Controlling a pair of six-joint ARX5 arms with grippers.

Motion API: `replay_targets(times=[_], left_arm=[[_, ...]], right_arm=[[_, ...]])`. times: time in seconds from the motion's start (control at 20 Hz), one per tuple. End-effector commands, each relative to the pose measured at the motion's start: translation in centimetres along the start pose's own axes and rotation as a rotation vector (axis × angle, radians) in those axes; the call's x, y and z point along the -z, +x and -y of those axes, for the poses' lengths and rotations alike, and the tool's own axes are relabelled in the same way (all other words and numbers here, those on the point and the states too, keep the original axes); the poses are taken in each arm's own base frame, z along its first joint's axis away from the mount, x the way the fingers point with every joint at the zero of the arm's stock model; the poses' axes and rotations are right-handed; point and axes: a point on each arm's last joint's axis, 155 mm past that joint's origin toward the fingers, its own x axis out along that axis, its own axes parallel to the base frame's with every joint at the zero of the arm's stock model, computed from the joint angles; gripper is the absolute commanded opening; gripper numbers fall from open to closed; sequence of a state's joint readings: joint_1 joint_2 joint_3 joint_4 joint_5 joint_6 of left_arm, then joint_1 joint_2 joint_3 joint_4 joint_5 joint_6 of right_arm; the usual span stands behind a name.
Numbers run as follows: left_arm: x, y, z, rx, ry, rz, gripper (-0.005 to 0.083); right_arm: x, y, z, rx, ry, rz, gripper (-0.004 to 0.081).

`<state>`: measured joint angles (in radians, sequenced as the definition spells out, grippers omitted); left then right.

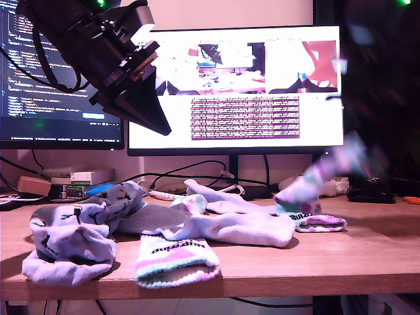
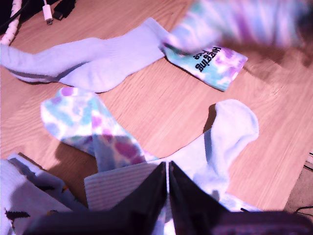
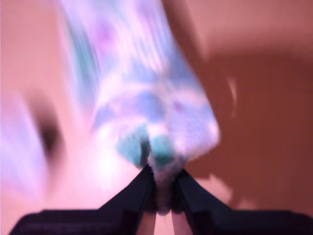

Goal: Pair up the socks based on colour and pattern, by placing them on top of one another

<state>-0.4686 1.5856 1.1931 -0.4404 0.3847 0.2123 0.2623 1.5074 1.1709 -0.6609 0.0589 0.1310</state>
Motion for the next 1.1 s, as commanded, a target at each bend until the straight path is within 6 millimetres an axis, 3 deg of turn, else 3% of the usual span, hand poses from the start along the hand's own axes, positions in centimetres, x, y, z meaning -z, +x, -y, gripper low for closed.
replay_targets(times=[0.0, 0.25, 0.5, 0.7, 0.9, 1.05], left_arm=[[0.4, 0.5, 0.2, 0.015, 0.003, -0.006, -0.0019], [0.3, 0.5, 0.9, 0.053, -0.007, -0.003, -0.0019], [1.2, 0.4, 1.2, 0.064, -0.022, -0.037, -0.0019], [1.8, 0.4, 1.4, 0.070, -0.033, -0.062, -0.0019], [1.8, 0.4, 1.4, 0.071, -0.033, -0.062, -0.0019], [1.9, 0.4, 1.4, 0.073, -0.034, -0.063, -0.0019]], right_arm=[[-3.0, -1.4, 0.3, 0.020, 0.004, 0.096, -0.0013], [-11.5, -2.6, 0.4, 0.053, 0.008, 0.325, -0.0013], [-16.9, -2.3, 0.5, 0.091, 0.018, 0.414, -0.0013], [-20.7, -4.6, 0.6, 0.096, 0.027, 0.559, -0.0013], [-20.5, -4.7, 0.7, 0.102, 0.024, 0.544, -0.0013], [-16.6, -2.8, 1.0, 0.119, -0.001, 0.369, -0.0013]])
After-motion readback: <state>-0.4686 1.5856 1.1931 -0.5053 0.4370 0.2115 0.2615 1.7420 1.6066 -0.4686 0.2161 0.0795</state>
